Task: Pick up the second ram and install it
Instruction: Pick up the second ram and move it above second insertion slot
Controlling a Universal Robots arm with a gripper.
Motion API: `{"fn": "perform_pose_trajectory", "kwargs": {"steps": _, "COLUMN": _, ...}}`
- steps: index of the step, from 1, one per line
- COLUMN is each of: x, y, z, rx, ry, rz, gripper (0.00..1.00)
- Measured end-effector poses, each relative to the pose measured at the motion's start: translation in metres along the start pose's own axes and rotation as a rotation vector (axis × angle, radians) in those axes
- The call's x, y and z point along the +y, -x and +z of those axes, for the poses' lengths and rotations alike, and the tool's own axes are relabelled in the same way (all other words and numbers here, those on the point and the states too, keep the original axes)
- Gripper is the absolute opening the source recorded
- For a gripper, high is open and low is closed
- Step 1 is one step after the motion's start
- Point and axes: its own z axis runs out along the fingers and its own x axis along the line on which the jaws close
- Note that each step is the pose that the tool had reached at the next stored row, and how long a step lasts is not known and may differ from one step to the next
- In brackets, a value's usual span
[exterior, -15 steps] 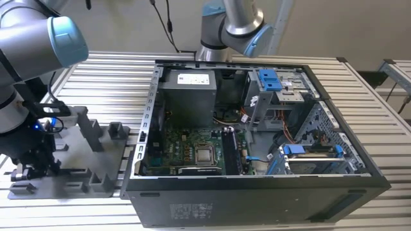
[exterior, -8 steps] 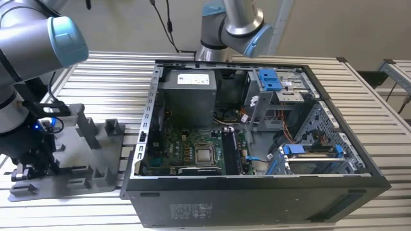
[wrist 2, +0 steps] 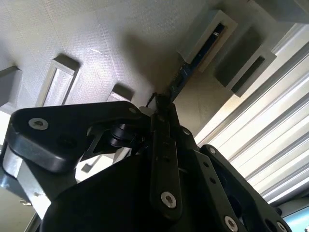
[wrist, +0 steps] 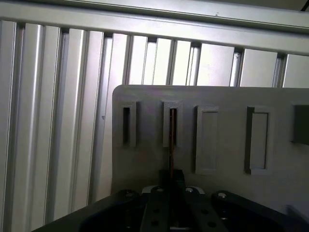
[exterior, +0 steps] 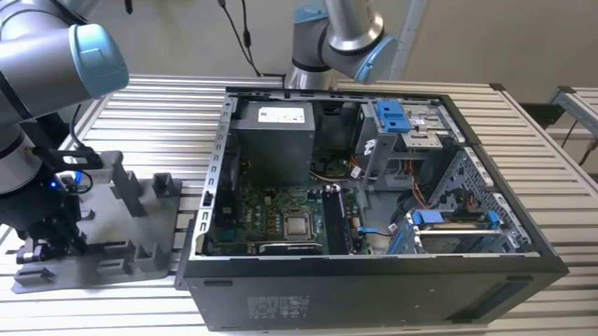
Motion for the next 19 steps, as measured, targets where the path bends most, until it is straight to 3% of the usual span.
{"fn": "perform_pose_trajectory", "kwargs": {"steps": 7, "x": 0.0000, "y": 0.0001, "z": -0.0003, "rx": -0.0014, "ry": -0.0005, "rz": 0.000, "gripper": 0.14}}
{"fn": "perform_pose_trajectory", "kwargs": {"steps": 19, "x": 0.0001, "y": 0.0000, "z": -0.0187, "rx": -0.0031, "ry": -0.0004, "rz": 0.000, "gripper": 0.14}}
